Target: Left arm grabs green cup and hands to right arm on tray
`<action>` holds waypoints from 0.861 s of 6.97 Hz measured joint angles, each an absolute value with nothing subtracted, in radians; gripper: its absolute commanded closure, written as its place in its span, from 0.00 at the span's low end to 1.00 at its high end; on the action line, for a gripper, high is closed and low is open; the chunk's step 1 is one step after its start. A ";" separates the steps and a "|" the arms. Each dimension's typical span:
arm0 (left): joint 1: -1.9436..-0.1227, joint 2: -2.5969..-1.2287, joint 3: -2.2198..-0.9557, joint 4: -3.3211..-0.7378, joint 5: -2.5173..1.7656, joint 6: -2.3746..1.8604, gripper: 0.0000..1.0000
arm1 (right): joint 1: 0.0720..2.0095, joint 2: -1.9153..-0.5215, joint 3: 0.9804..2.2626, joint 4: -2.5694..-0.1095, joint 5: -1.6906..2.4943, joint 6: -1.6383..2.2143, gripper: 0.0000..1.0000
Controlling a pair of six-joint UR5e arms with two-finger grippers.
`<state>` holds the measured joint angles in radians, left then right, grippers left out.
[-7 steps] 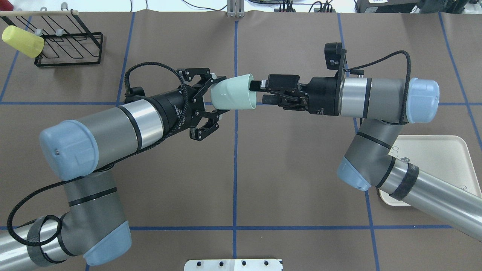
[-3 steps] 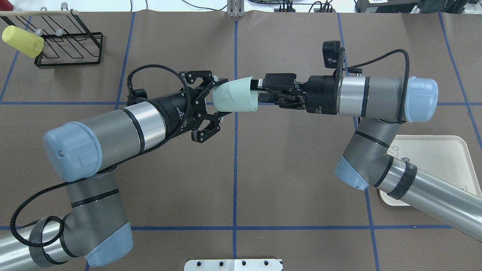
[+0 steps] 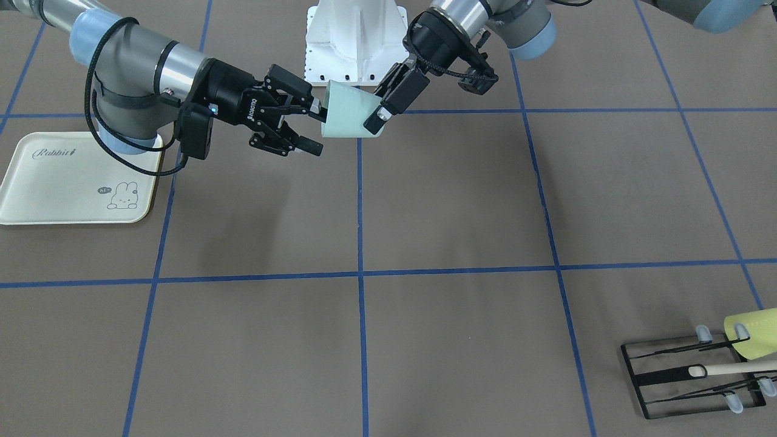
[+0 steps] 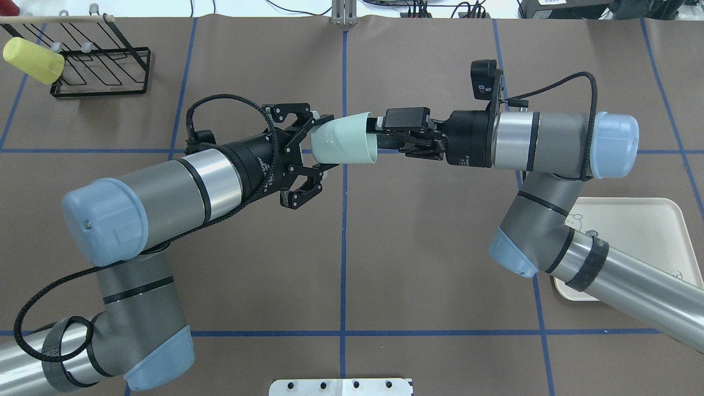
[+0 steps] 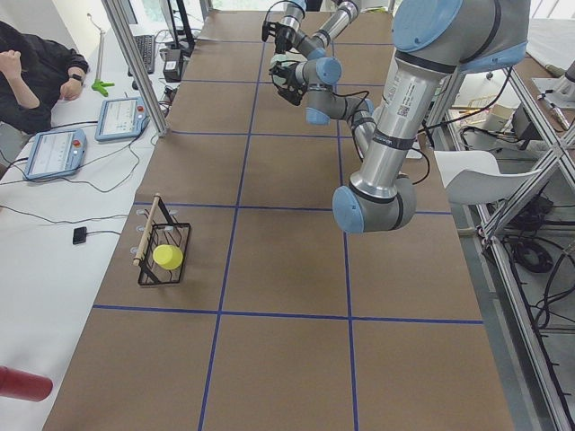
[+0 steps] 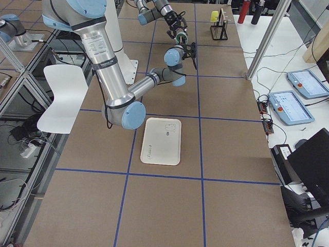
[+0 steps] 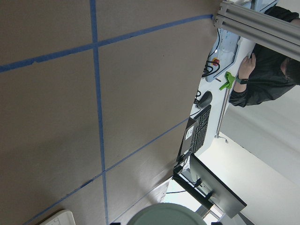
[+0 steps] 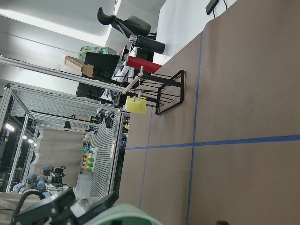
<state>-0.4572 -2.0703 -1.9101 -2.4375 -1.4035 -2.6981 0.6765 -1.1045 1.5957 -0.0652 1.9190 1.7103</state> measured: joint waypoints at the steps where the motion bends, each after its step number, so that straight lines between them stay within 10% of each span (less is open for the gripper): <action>1: -0.455 -2.073 -1.910 -2.437 -1.403 -2.699 0.56 | 0.676 -1.104 1.595 -0.065 1.919 1.710 0.37; 6: -0.442 -2.081 -1.900 -2.439 -1.402 -2.701 0.56 | 0.672 -1.105 1.597 -0.063 1.920 1.709 0.49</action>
